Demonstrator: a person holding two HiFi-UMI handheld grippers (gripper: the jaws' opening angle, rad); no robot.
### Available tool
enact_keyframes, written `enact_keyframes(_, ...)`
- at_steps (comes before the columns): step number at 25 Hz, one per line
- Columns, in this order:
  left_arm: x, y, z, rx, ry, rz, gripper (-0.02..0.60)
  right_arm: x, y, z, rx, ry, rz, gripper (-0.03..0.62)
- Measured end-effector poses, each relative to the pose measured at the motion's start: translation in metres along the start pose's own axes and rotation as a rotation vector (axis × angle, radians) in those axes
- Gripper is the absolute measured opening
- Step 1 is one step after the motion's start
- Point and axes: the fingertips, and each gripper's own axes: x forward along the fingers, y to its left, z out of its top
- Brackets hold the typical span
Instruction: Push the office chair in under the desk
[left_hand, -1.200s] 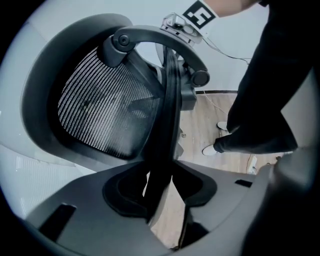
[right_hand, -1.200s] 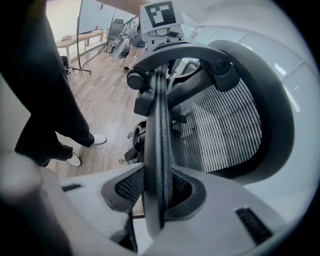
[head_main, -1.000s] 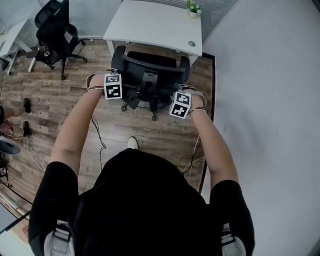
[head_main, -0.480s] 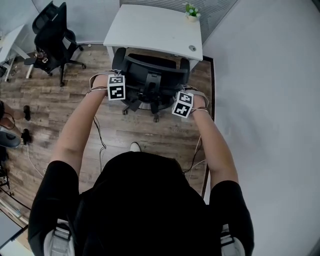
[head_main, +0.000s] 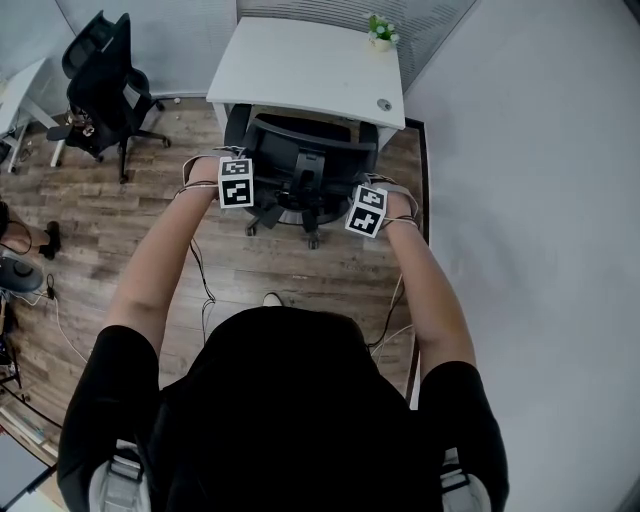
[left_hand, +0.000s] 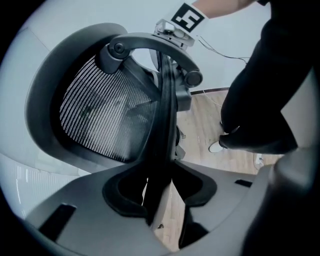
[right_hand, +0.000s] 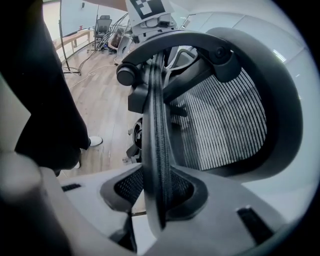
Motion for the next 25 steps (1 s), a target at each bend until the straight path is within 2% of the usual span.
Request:
enact_keyframes(4,0.0,-0.004,0.002,0.002,-0.03,0.033,0.168,0.002,0.002,-0.001,0.004,-0.017,-0.017,0.124)
enact_keyframes(6,-0.003,-0.004,0.005,0.0,-0.05,0.058,0.212,-0.003,0.003,-0.001,0.018,-0.029,-0.004,0.14)
enact_keyframes(9,-0.02,0.002,0.014,-0.02,-0.105,0.121,0.236,-0.022,-0.002,-0.002,0.054,-0.06,0.002,0.16)
enact_keyframes(11,-0.036,0.003,0.024,-0.072,-0.174,0.161,0.236,-0.039,-0.004,-0.005,0.073,-0.101,-0.017,0.16)
enact_keyframes(13,-0.057,0.004,0.032,-0.167,-0.268,0.2,0.236,-0.057,-0.006,-0.004,0.097,-0.16,-0.049,0.16)
enact_keyframes(16,-0.093,0.0,0.044,-0.352,-0.444,0.251,0.233,-0.093,-0.009,0.011,0.201,-0.327,-0.111,0.158)
enact_keyframes(20,-0.149,-0.012,0.073,-0.579,-0.723,0.313,0.21,-0.147,-0.006,0.041,0.468,-0.657,-0.127,0.156)
enact_keyframes(22,-0.176,-0.021,0.088,-0.652,-0.829,0.359,0.185,-0.177,-0.004,0.058,0.563,-0.818,-0.119,0.154)
enact_keyframes(25,-0.207,-0.036,0.112,-0.71,-0.932,0.42,0.121,-0.219,0.003,0.078,0.645,-1.016,-0.107,0.134)
